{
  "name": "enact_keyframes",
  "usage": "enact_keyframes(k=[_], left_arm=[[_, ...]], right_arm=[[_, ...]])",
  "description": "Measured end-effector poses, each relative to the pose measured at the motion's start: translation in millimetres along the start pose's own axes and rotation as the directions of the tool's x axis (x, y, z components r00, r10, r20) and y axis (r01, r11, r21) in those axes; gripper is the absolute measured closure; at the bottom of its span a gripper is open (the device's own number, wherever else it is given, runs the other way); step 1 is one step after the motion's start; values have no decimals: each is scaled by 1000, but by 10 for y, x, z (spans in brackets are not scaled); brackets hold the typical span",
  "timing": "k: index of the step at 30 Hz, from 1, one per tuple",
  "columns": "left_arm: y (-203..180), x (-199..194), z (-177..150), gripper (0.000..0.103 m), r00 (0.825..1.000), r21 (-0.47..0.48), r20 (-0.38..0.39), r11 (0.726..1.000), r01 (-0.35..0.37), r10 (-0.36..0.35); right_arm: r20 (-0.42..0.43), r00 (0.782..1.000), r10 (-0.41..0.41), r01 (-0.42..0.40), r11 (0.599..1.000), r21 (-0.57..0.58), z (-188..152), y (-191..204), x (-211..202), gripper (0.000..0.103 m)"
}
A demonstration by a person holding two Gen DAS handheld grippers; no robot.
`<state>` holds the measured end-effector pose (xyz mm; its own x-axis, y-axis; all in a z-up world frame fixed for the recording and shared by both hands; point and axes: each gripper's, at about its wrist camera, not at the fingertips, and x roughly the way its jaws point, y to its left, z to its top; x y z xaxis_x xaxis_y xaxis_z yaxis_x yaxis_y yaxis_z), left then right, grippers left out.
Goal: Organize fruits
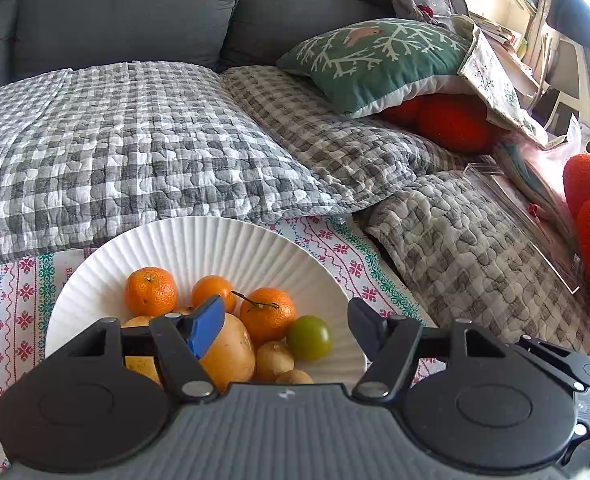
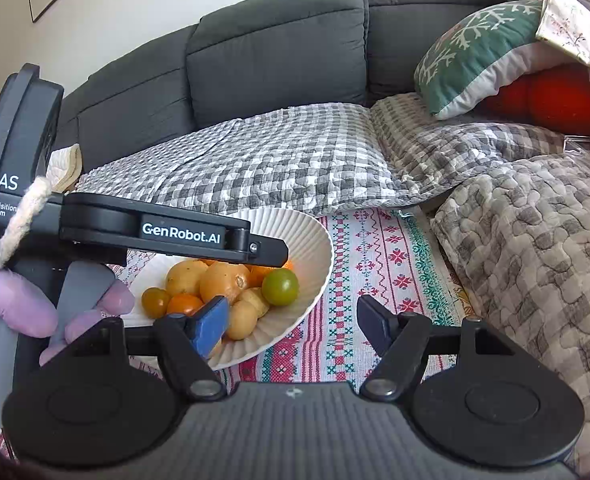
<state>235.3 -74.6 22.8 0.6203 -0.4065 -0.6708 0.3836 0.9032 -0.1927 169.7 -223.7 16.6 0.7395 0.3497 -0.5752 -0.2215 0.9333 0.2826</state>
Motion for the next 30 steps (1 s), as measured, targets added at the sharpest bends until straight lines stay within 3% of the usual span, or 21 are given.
enact_keyframes(k=[8, 19, 30], left_arm=[[104, -443, -272, 17, 998, -41, 18, 997, -65, 66], [166, -933, -811, 8, 985, -84, -7, 982, -171, 171], [30, -1348, -1239, 8, 959, -93, -39, 955, -282, 280]], right_arm=[[-21, 999, -26, 26, 1000, -10, -103, 26, -229, 20], [-64, 996, -70, 68, 997, -39, -274, 150, -507, 9], [-92, 988, -122, 119, 992, -37, -422, 315, -792, 0]])
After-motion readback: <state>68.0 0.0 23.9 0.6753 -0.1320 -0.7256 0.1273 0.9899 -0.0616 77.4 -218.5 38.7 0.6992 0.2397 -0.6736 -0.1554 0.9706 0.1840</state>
